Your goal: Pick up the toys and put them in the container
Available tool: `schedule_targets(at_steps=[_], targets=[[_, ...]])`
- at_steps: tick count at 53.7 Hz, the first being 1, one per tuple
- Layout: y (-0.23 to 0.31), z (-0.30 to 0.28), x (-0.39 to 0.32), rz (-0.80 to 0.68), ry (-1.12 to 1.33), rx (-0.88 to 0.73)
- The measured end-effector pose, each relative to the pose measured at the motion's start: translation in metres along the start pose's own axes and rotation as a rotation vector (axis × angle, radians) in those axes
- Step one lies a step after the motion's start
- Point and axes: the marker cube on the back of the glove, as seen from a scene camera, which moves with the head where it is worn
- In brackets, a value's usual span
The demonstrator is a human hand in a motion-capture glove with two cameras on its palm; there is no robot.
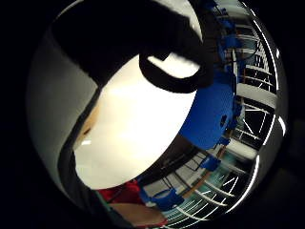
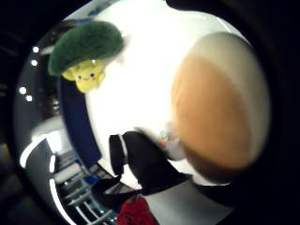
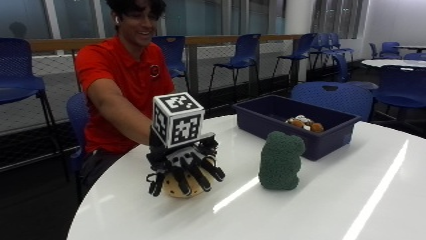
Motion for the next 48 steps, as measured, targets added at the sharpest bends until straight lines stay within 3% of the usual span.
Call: schedule_targets(at_steps=[8,20,42,48], targets=[[-0.006,0.022,0.002,-0.014,-0.049,-0.083],[0.002,0.031,-0.006,-0.016,0.036,-0.08],[0.018,0.027,-0.035,-0.045,0.16,0.12],[0.026,0.02,-0.038,-0.068,0.186,0.111]])
